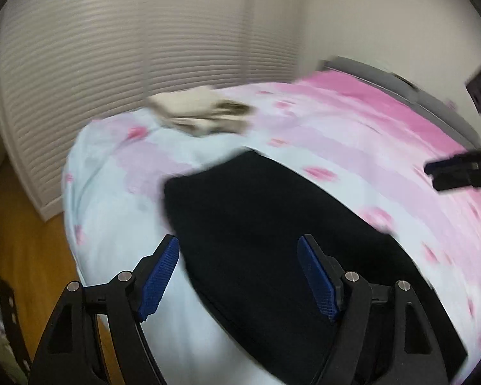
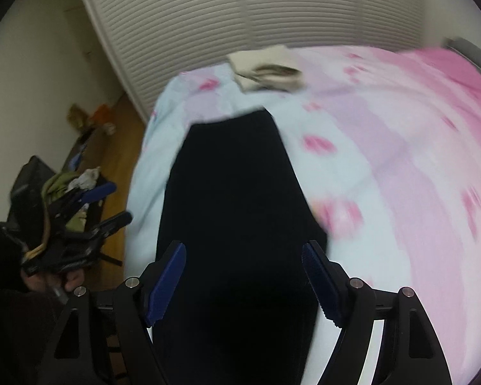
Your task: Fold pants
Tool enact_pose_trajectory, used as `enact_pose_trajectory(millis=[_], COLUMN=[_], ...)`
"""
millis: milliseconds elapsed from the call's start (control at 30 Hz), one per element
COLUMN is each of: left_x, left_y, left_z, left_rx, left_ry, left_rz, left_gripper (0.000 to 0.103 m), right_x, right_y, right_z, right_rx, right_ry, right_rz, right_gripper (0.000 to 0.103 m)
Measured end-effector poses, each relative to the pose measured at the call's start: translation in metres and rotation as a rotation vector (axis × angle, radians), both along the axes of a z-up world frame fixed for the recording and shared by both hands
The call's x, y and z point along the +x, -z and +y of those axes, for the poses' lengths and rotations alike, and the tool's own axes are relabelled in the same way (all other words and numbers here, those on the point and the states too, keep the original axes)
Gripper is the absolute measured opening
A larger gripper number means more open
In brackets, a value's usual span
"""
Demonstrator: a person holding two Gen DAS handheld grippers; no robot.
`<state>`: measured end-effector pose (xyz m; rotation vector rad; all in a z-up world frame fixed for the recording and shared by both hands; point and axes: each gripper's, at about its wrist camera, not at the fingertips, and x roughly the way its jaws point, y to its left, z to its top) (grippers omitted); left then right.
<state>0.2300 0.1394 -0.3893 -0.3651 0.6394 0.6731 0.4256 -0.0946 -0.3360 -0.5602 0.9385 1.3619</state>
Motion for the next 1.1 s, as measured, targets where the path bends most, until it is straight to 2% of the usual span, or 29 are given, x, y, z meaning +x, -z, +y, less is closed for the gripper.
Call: enact_pose_trajectory(millis=[100, 233, 333, 467, 567, 700, 767, 800, 867, 967, 1100], left_x=[0.016, 0.037, 0.053, 0.057, 0.055, 0.06, 0.06, 0.06, 0.06, 0.059, 0.053], left_y=[0.018, 0.053, 0.082, 0.117, 0.133, 0.143, 0.144, 0.144, 0.144, 0.145, 0.138], left_z=[0.087, 0.159, 0.181, 0.194, 0.199, 0.2, 0.199, 0.197, 0.195, 0.195, 0.196], left_rx=[-0.069, -0.211, -0.322, -0.438, -0.506, -0.535, -0.534, -0.529, -0.526, -0.54, -0.535], left_ry=[-0.078, -0.079, -0.034, -0.013, -0.005, 0.031, 0.04, 0.044, 0.05, 0.043, 0.057], left_rz=[0.009, 0.042, 0.082, 0.098, 0.057, 0.025, 0.02, 0.019, 0.015, -0.012, -0.069], left_gripper=[0.076, 0.076, 0.075, 0.074, 0.075, 0.077, 0.077, 0.077, 0.077, 0.076, 0.054], right_x=[0.03, 0.056, 0.079, 0.1, 0.111, 0.115, 0.111, 0.11, 0.105, 0.092, 0.084], right_y=[0.02, 0.056, 0.091, 0.136, 0.168, 0.208, 0.221, 0.222, 0.225, 0.22, 0.187], right_z=[0.111, 0.218, 0.29, 0.348, 0.367, 0.379, 0.384, 0.386, 0.393, 0.394, 0.388], right_rx=[-0.027, -0.074, -0.139, -0.264, -0.365, -0.492, -0.507, -0.495, -0.479, -0.483, -0.42], right_ry=[-0.084, -0.136, -0.171, -0.218, -0.233, -0.265, -0.282, -0.283, -0.293, -0.358, -0.4], right_rz=[0.028, 0.074, 0.142, 0.195, 0.253, 0.381, 0.427, 0.448, 0.504, 0.495, 0.438], right_gripper=[0.076, 0.076, 0.076, 0.076, 0.076, 0.076, 0.075, 0.071, 0.046, 0.032, 0.02])
